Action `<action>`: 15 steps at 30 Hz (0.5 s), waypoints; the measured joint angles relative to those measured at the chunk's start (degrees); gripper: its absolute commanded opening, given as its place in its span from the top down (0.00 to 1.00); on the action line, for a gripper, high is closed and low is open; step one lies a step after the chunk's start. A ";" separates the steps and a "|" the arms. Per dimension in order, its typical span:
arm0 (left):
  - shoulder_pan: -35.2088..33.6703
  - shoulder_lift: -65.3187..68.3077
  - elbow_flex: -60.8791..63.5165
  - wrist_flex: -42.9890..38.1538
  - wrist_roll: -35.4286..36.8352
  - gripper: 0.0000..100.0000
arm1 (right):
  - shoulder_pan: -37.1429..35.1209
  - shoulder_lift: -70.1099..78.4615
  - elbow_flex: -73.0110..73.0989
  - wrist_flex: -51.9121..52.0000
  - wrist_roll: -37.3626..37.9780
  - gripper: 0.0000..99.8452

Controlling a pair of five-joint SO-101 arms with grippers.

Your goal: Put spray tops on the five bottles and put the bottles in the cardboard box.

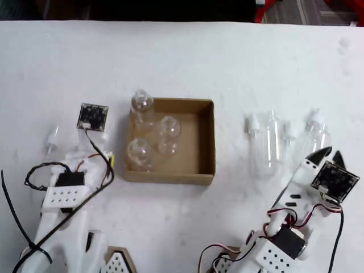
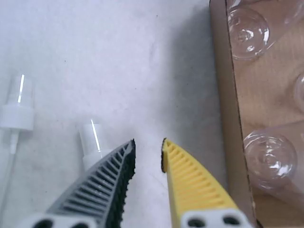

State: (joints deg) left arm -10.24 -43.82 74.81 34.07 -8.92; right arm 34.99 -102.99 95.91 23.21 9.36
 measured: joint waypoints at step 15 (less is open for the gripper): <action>0.00 0.00 0.00 0.00 0.00 0.91 | -15.74 17.93 -35.96 26.99 10.46 0.89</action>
State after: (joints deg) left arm -10.24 -43.82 74.81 34.07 -8.92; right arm 19.25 -85.05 59.96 50.20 19.82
